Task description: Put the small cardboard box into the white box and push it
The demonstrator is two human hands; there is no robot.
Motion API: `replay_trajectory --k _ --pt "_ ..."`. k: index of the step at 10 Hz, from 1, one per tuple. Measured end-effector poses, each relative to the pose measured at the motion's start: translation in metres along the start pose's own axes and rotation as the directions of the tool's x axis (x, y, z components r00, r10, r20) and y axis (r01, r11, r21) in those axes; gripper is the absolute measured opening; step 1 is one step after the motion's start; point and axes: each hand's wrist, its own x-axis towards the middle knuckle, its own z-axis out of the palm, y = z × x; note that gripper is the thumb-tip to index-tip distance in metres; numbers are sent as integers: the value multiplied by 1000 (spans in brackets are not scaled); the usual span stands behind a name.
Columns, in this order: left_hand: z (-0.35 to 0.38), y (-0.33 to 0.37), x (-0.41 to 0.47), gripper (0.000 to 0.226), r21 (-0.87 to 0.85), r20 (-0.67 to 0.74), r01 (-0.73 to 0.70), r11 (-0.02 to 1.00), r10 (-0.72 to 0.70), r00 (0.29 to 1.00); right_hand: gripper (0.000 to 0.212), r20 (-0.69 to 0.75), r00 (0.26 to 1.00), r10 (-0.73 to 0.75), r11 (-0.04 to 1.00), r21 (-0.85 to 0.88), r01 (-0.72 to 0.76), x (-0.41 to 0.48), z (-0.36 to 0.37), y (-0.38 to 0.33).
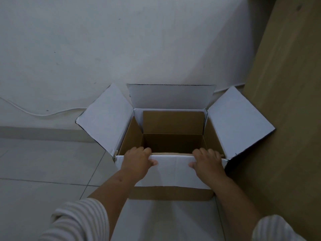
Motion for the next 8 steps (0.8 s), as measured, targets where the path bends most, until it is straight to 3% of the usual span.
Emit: replay_trajectory --k 5,7,8 --pt "2 3 -7 38 69 -3 -6 998 6 1000 28 57 998 -12 997 -74 16 -3 -3 0" --pt "6 7 -42 69 -33 -52 27 999 -29 998 62 106 989 106 994 -32 -103 -29 -10 -22" --pt "-4 7 -53 73 -66 -70 8 998 -13 997 68 77 994 83 996 9 -84 -39 -24 -39"
